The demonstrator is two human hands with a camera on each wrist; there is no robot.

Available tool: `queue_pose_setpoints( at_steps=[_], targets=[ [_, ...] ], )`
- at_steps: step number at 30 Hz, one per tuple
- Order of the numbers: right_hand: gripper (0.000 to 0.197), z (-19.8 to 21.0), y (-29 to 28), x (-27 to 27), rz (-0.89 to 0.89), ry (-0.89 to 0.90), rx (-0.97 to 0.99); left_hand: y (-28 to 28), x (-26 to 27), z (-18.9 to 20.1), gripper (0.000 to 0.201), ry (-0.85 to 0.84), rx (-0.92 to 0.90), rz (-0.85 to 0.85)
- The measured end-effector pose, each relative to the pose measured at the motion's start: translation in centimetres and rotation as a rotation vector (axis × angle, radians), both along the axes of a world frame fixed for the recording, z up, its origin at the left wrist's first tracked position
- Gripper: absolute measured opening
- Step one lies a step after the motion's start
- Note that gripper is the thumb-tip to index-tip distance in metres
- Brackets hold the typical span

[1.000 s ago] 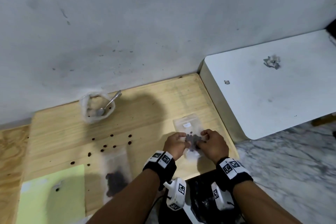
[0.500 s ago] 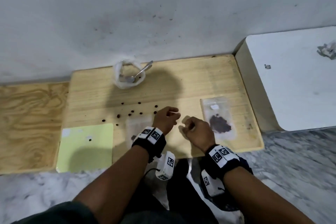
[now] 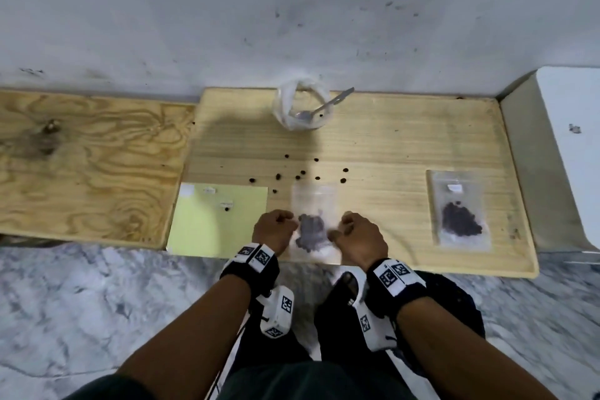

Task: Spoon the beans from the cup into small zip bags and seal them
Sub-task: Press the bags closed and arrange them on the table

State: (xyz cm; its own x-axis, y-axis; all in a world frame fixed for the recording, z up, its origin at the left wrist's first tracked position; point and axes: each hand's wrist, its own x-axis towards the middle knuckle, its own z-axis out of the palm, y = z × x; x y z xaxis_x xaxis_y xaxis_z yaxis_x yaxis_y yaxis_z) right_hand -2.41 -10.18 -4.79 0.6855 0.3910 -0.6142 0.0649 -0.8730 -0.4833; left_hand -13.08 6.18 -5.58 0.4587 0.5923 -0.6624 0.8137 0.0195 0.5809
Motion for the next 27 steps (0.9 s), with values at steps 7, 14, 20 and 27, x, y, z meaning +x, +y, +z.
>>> queue_pose_setpoints(
  at_steps=[7,14,20,27],
  targets=[
    [0.041,1.4,1.8,-2.6,-0.176,0.0,0.029,0.8,-0.9,-0.9,0.019,-0.086,0.001,-0.094],
    [0.048,2.1,3.1,-4.2,-0.296,-0.09,0.038,1.4,-1.5,-1.1,0.019,-0.187,-0.008,-0.051],
    [0.046,2.9,6.5,-4.5,-0.276,-0.13,0.285,4.1,-1.8,2.6,0.014,-0.507,-0.071,0.168],
    [0.027,2.1,15.5,-6.5,-0.142,-0.032,0.476,14.6,-5.5,3.8,0.025,-0.601,-0.036,0.374]
  ],
)
